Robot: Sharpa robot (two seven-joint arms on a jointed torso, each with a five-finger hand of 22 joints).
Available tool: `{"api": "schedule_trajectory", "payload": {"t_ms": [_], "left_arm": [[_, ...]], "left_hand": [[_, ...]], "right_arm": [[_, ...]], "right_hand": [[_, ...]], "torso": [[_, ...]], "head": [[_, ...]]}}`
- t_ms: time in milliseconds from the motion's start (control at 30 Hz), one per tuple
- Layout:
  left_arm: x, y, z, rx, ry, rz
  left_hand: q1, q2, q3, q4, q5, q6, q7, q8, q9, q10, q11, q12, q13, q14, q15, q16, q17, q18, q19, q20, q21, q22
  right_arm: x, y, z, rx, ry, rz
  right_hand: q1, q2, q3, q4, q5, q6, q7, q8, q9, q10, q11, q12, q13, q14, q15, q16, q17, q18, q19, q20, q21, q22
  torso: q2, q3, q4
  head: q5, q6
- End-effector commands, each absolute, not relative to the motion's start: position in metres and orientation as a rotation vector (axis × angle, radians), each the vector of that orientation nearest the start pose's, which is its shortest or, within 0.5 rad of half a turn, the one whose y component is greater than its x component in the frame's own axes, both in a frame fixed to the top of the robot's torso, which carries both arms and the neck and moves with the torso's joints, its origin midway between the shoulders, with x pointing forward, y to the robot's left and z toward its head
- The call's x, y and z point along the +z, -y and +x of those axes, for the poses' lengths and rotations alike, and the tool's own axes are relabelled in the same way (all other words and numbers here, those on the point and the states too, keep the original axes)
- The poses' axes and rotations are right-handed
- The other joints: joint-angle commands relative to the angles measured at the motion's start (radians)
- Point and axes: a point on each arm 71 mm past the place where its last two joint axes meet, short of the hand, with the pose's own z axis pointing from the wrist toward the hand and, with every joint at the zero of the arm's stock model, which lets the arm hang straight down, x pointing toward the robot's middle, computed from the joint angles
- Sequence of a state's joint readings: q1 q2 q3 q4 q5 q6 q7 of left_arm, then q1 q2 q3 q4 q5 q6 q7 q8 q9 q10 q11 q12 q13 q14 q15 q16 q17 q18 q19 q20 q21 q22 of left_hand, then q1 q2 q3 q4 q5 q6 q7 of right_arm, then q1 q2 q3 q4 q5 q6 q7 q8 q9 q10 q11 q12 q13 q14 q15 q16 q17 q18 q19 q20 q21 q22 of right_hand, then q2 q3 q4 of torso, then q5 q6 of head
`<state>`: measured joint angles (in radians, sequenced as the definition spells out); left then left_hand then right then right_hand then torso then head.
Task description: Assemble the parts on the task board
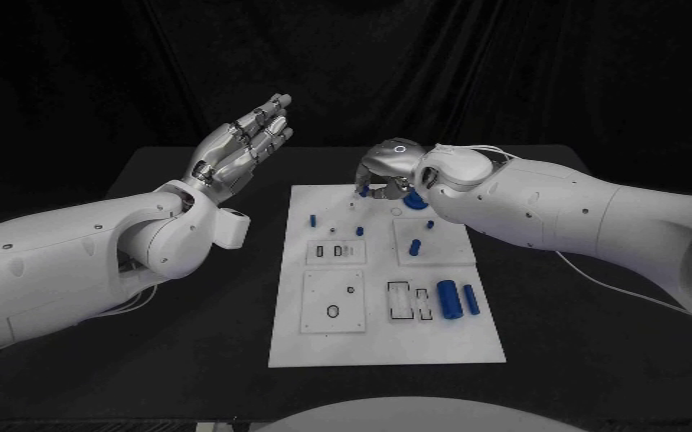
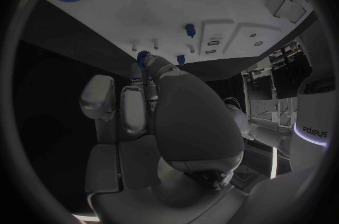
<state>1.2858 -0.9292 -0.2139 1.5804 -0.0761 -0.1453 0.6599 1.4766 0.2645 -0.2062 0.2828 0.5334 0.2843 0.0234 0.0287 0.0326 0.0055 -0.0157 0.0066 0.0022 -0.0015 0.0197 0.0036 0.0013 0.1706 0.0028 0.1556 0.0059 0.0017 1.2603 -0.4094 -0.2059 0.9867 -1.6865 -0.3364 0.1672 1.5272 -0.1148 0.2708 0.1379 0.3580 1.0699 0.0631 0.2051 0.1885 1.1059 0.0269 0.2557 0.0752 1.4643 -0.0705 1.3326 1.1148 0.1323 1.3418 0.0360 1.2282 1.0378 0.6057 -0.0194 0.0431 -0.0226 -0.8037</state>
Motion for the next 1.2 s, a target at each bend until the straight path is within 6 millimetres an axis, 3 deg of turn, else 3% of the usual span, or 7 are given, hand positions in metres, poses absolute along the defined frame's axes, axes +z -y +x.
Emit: {"api": "schedule_trajectory", "payload": {"t_ms": [33,433,600,1200], "left_arm": [[-0.176,-0.227,0.462,-1.76,-1.374,-0.829],[-0.177,-0.228,0.463,-1.758,-1.383,-0.833],[-0.177,-0.228,0.463,-1.759,-1.385,-0.834],[-0.177,-0.227,0.463,-1.765,-1.394,-0.835]], "left_hand": [[0.011,-0.002,0.006,0.0,0.005,0.004,0.001,0.006,0.002,-0.001,0.009,-0.005,-0.001,0.001,0.006,-0.004,-0.001,0.009,-0.002,0.007,-0.006,-0.001],[0.014,-0.003,0.007,0.0,0.007,0.013,0.004,0.007,0.003,-0.001,0.01,-0.005,-0.001,0.001,0.007,-0.004,-0.001,0.009,-0.002,0.008,-0.005,-0.001],[0.014,-0.003,0.007,0.0,0.007,0.013,0.004,0.007,0.003,-0.001,0.01,-0.005,-0.001,0.001,0.007,-0.004,-0.001,0.009,-0.002,0.008,-0.005,-0.001],[0.017,-0.003,0.008,0.0,0.008,0.02,0.007,0.008,0.003,-0.001,0.012,-0.005,-0.001,0.001,0.008,-0.004,-0.001,0.009,-0.002,0.01,-0.005,-0.001]], "right_arm": [[-0.226,0.107,0.553,0.581,-1.578,-0.685],[-0.233,0.089,0.566,0.539,-1.603,-0.681],[-0.235,0.088,0.569,0.522,-1.619,-0.676],[-0.239,0.094,0.575,0.467,-1.643,-0.655]], "right_hand": [[0.01,0.002,0.007,-0.001,-0.002,-0.003,0.006,-0.003,0.002,0.006,0.002,-0.005,0.001,0.026,-0.003,0.003,0.0,-0.018,0.002,-0.001,0.008,0.004],[0.008,0.001,0.017,-0.003,-0.001,-0.011,0.008,-0.007,0.005,0.005,0.003,-0.014,-0.002,0.024,-0.001,0.005,0.006,-0.021,0.003,0.001,0.014,0.018],[0.008,0.001,0.019,-0.004,-0.001,-0.012,0.008,-0.008,0.005,0.005,0.003,-0.015,-0.002,0.023,0.0,0.004,0.005,-0.021,0.003,0.002,0.015,0.02],[0.003,-0.003,0.034,-0.008,-0.002,-0.029,0.009,-0.019,0.008,-0.005,0.007,-0.032,-0.005,0.018,0.003,0.006,0.011,-0.022,-0.003,0.005,0.017,0.029]], "torso": [[0.001,0.001,0.0007],[0.004,0.0009,0.007],[0.003,0.0011,0.0038],[0.002,0.0017,0.0036]], "head": [[-0.001,-0.003],[-0.007,0.0],[-0.004,0.0],[-0.011,-0.002]]}}
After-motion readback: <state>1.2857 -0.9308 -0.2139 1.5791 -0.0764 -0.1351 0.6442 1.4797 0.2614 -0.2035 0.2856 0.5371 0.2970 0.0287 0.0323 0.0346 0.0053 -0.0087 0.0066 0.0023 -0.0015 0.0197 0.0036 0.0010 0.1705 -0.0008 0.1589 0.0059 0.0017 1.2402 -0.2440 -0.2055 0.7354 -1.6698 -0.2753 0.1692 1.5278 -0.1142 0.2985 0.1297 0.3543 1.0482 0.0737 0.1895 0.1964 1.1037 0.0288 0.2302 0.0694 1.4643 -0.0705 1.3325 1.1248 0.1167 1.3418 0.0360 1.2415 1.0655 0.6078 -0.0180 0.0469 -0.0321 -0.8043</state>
